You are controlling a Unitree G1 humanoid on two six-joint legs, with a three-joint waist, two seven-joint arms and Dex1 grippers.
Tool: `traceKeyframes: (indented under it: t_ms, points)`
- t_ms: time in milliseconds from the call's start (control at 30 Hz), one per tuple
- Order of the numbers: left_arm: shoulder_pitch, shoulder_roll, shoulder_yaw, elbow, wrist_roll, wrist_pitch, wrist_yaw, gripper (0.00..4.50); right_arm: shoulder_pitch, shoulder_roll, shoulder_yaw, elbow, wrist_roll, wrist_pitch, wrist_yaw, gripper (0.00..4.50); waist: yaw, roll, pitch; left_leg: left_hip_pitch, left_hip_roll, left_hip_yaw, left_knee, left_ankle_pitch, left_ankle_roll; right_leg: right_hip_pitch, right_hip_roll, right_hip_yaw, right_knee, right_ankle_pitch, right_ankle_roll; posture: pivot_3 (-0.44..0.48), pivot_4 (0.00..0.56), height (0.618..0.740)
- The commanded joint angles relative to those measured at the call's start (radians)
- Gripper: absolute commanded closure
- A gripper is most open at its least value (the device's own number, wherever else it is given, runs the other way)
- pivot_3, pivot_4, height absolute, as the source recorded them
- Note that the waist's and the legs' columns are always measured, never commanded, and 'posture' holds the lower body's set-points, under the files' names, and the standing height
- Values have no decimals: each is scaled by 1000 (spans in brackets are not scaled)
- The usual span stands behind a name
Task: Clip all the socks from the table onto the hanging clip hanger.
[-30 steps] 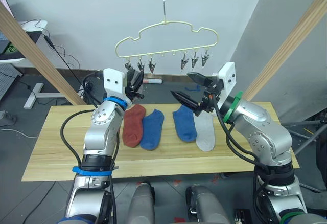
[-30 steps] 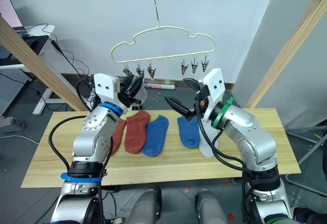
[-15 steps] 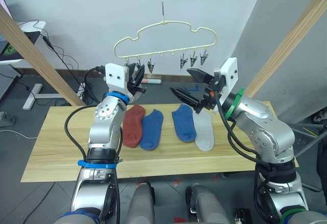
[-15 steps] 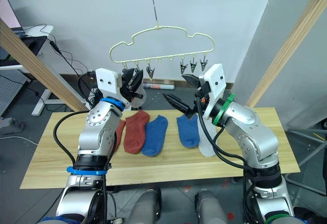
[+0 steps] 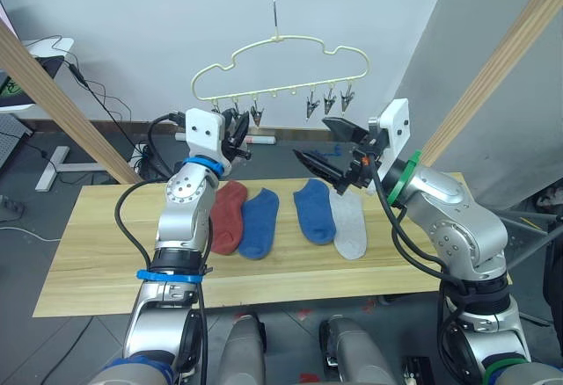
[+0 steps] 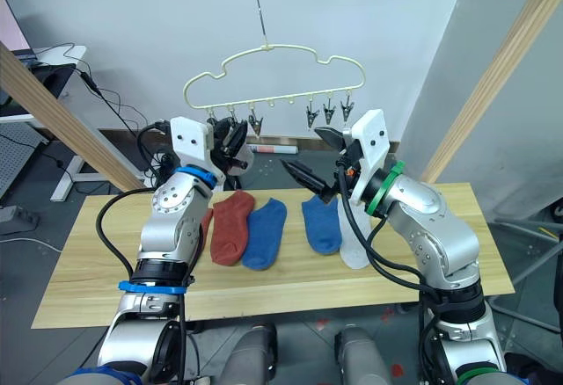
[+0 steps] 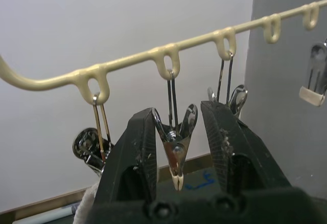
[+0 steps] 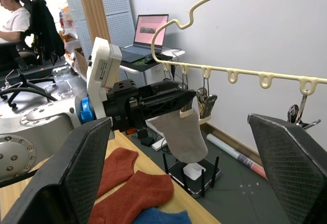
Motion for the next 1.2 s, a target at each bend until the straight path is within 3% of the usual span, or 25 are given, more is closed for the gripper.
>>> traceKeyframes:
  t_ms: [33,333,567,633,800,933,1000,1200]
  points:
    - [-23,0,5,-12,15,-37,-4,2938,-22,-1,-17,-39,20,-4,-6,0,0,0,0,0,0,0,0,0,0,0,0,0,0,0,0,-50,226,740]
    - [-34,4,13,5,22,-49,-7,2938,-21,0,-17,-36,21,-3,-5,0,0,0,0,0,0,0,0,0,0,0,0,0,0,0,0,-47,225,740]
    - [-33,0,13,8,14,-49,-15,4282,-19,2,-20,-38,26,3,-8,0,0,0,0,0,0,0,0,0,0,0,0,0,0,0,0,-45,225,740]
    - [-31,-1,13,5,12,-46,-15,4496,-17,3,-21,-40,27,6,-10,0,0,0,0,0,0,0,0,0,0,0,0,0,0,0,0,-43,226,740]
    - [-30,3,17,-10,0,-12,-15,4496,10,2,-10,-21,12,31,-31,0,0,0,0,0,0,0,0,0,0,0,0,0,1,0,0,-40,227,740]
    - [-32,11,42,-64,-72,134,-25,4496,91,-82,103,118,-177,31,-89,0,1,-1,-1,0,0,0,1,0,0,0,0,0,1,0,0,-40,226,740]
    - [-26,28,57,-106,-117,221,-40,4496,108,-82,143,270,-258,-18,-124,0,0,-1,-1,0,0,0,1,0,0,1,0,0,1,0,0,-38,225,740]
    - [3,66,91,-181,-176,345,-59,4496,25,-39,203,704,-426,-168,-175,0,-11,0,0,2,0,1,1,0,0,0,1,1,2,1,0,-18,220,740]
